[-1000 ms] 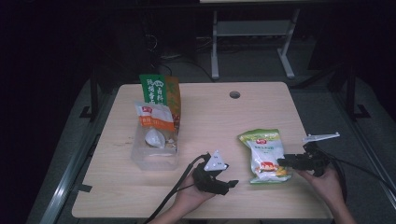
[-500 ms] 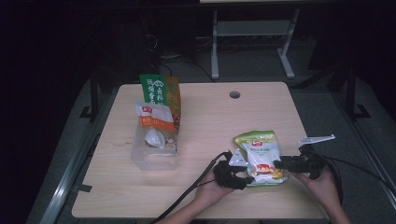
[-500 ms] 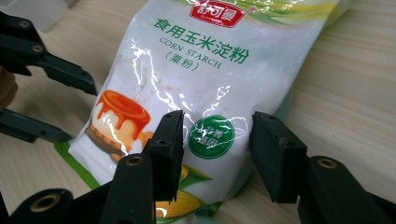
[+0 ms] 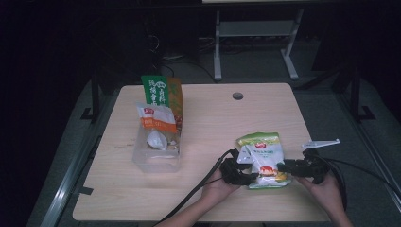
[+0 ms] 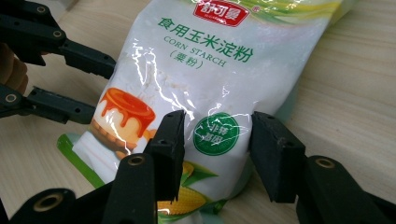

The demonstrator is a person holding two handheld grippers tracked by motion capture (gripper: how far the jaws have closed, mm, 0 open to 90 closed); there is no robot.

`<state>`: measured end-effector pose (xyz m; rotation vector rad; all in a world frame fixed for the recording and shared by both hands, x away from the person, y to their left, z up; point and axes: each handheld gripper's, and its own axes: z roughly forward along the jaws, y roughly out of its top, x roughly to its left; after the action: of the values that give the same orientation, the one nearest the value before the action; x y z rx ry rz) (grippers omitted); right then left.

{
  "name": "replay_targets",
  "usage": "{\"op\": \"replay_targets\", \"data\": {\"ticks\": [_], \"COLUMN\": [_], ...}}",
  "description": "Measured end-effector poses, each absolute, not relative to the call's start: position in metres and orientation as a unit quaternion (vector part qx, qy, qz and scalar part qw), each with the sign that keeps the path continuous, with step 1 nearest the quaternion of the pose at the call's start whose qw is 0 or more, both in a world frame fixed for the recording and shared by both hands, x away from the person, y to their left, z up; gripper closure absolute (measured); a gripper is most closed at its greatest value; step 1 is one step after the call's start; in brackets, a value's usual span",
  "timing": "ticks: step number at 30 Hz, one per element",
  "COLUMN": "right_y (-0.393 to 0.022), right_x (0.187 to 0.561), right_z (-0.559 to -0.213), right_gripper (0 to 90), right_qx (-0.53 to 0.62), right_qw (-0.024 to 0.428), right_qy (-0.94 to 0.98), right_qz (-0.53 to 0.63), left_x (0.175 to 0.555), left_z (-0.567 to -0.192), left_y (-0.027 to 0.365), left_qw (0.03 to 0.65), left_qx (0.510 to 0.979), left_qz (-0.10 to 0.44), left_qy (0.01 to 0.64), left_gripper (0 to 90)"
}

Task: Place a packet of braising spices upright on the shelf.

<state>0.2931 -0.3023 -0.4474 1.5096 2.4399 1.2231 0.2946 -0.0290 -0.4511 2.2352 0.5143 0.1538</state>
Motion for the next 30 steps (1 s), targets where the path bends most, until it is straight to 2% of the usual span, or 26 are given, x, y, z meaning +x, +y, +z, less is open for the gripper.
{"op": "replay_targets", "data": {"ticks": [3,10,14,18,19,23,24,25,26,28,29,30], "right_y": [-0.302,-0.303,-0.305,-0.308,-0.309,-0.309,-0.309,-0.31,-0.308,-0.307,-0.303,-0.302], "right_x": [0.292,0.306,0.32,0.331,0.335,0.336,0.336,0.336,0.335,0.335,0.335,0.334], "right_z": [-0.447,-0.442,-0.442,-0.449,-0.452,-0.454,-0.454,-0.457,-0.457,-0.456,-0.455,-0.454], "right_gripper": [54.5,46.5,43.5,42.6,44.7,56.2,56.2,66.8,71.4,73.2,79.3,80.3], "right_qx": [0.482,0.481,0.491,0.504,0.505,0.499,0.499,0.494,0.493,0.49,0.486,0.482], "right_qw": [0.009,0.002,0.01,-0.004,-0.022,-0.037,-0.037,-0.047,-0.049,-0.045,-0.039,-0.036], "right_qy": [0.785,0.797,0.791,0.783,0.779,0.778,0.778,0.777,0.777,0.78,0.786,0.789], "right_qz": [0.389,0.366,0.364,0.363,0.372,0.38,0.38,0.389,0.388,0.387,0.38,0.38], "left_x": [0.302,0.31,0.312,0.315,0.316,0.317,0.317,0.317,0.317,0.317,0.317,0.317], "left_z": [-0.451,-0.454,-0.453,-0.455,-0.455,-0.455,-0.455,-0.455,-0.455,-0.455,-0.455,-0.455], "left_y": [-0.029,-0.028,-0.03,-0.029,-0.029,-0.029,-0.029,-0.029,-0.029,-0.029,-0.03,-0.03], "left_qw": [0.401,0.404,0.402,0.408,0.408,0.409,0.409,0.409,0.408,0.408,0.41,0.41], "left_qx": [0.887,0.885,0.885,0.881,0.881,0.88,0.88,0.88,0.88,0.88,0.878,0.878], "left_qz": [0.077,0.065,0.063,0.055,0.052,0.048,0.048,0.048,0.048,0.049,0.048,0.048], "left_qy": [0.214,0.223,0.226,0.231,0.234,0.237,0.237,0.238,0.238,0.238,0.242,0.242], "left_gripper": [57.0,55.7,55.7,55.5,55.3,55.5,55.5,55.5,55.4,54.8,54.2,53.2]}}
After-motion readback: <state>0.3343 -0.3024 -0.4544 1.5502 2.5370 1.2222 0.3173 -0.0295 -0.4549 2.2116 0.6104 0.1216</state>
